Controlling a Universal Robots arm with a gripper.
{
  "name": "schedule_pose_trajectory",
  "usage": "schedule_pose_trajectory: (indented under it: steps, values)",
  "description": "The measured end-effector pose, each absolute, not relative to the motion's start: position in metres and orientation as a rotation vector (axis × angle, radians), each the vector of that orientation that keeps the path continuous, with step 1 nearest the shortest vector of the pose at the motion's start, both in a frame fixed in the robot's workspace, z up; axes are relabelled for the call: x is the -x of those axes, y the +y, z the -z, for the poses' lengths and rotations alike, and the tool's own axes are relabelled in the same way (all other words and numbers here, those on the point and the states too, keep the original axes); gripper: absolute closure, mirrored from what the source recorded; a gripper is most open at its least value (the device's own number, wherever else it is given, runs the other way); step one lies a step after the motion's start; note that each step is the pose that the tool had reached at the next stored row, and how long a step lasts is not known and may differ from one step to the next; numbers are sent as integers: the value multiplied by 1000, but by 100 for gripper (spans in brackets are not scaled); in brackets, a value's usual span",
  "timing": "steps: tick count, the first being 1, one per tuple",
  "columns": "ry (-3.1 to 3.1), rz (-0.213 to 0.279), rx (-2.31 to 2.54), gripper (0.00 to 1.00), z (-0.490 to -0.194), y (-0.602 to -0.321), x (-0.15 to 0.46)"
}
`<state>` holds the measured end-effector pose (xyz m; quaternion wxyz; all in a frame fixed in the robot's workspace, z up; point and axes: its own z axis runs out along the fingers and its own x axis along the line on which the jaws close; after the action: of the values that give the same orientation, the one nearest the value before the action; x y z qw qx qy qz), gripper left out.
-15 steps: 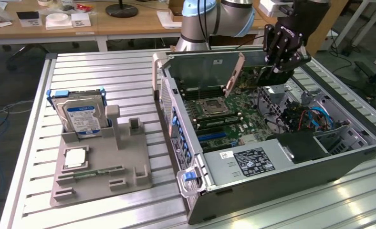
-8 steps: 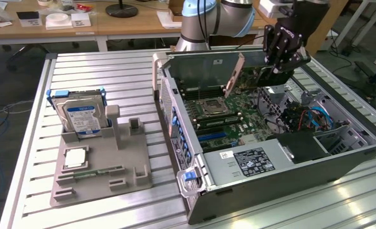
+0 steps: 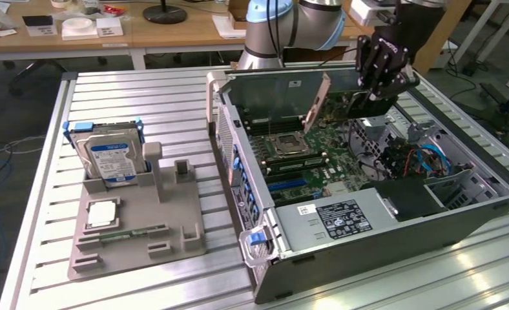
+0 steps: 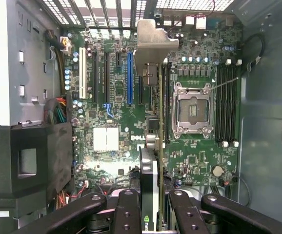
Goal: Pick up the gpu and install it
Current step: 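Insert the gpu into the slot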
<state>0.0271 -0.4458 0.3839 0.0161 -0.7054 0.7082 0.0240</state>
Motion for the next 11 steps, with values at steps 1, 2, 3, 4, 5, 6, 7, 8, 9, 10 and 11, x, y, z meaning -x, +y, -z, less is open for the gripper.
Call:
schedule_pose_trajectory:
  steps: [1, 2, 3, 4, 5, 6, 7, 8, 9, 10, 11]
  values:
    - [2203, -75, 2194, 73, -384, -446, -27]
    - [2202, -74, 2194, 73, -383, -446, -26]
    - [2202, -73, 2193, 73, -382, -446, -25]
    - [2201, -71, 2192, 73, -382, -446, -25]
    - [2200, -69, 2192, 73, -381, -446, -24]
    - [2198, -67, 2191, 73, -380, -446, -23]
    - [2197, -64, 2190, 73, -379, -446, -22]
    - [2196, -62, 2189, 73, -378, -446, -21]
    - [2195, -60, 2188, 73, -377, -446, -20]
    - [2195, -59, 2188, 73, -377, -446, -19]
    - [2194, -58, 2188, 73, -376, -446, -18]
